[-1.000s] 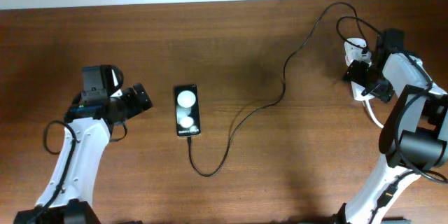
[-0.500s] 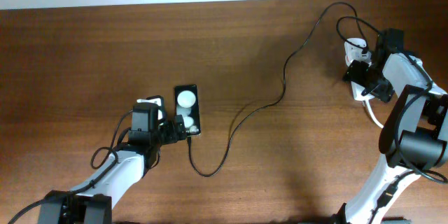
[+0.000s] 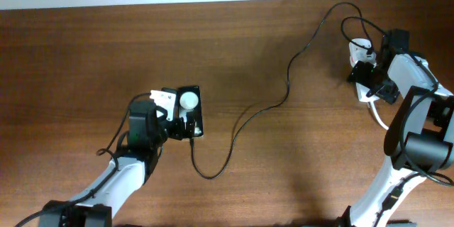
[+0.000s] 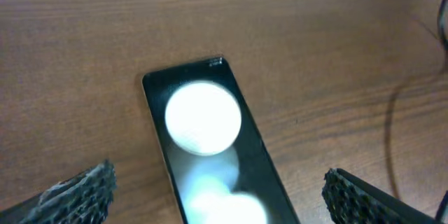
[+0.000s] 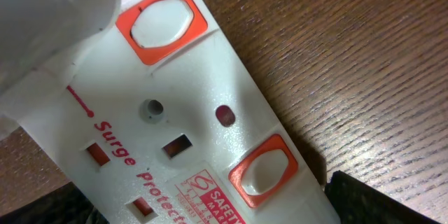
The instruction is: Plug charger to phone and switch on socket
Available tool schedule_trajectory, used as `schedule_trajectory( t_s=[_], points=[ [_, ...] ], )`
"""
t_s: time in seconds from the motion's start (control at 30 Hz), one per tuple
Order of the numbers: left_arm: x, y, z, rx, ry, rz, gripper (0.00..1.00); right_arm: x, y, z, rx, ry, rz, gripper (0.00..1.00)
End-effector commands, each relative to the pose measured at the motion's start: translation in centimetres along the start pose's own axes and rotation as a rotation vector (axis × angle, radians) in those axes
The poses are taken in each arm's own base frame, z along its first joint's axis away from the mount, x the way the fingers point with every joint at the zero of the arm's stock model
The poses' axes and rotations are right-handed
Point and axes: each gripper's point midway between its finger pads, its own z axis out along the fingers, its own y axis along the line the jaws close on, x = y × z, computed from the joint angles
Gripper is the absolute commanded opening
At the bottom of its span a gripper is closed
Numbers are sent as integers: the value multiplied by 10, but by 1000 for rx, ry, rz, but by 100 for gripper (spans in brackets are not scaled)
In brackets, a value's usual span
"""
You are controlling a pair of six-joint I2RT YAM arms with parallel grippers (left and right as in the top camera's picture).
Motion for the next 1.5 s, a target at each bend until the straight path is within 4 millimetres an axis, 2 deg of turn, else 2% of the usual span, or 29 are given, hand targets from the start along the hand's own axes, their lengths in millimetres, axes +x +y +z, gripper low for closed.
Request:
schedule_trajectory(
  t_s=[0.0, 0.17, 0.37, 0.77, 0.8, 0.9, 1.17, 1.33, 1.47],
  points=[
    [20, -8, -11, 28, -31, 34, 99, 15, -3, 15, 21, 53, -17, 99],
    [48, -10, -37, 3, -115, 53, 99, 15, -3, 15, 21, 53, -17, 99],
    [58, -10, -59, -27, -175, 65, 99, 15, -3, 15, 21, 53, -17, 99],
    [57, -5, -96, -110, -213, 65, 99, 15, -3, 15, 21, 53, -17, 99],
    [57, -4, -100, -116, -224, 66, 99, 15, -3, 15, 21, 53, -17, 99],
    [31, -7, -118, -128, -360, 89, 99, 15, -3, 15, 21, 53, -17, 99],
    [-4, -9, -150, -171, -562, 155, 99, 15, -3, 15, 21, 53, -17, 99],
    [-5, 10, -156, -273, -570, 136, 99, 15, -3, 15, 21, 53, -17, 99],
    [-5, 14, -157, -290, -571, 133, 99, 15, -3, 15, 21, 53, -17, 99]
  ],
)
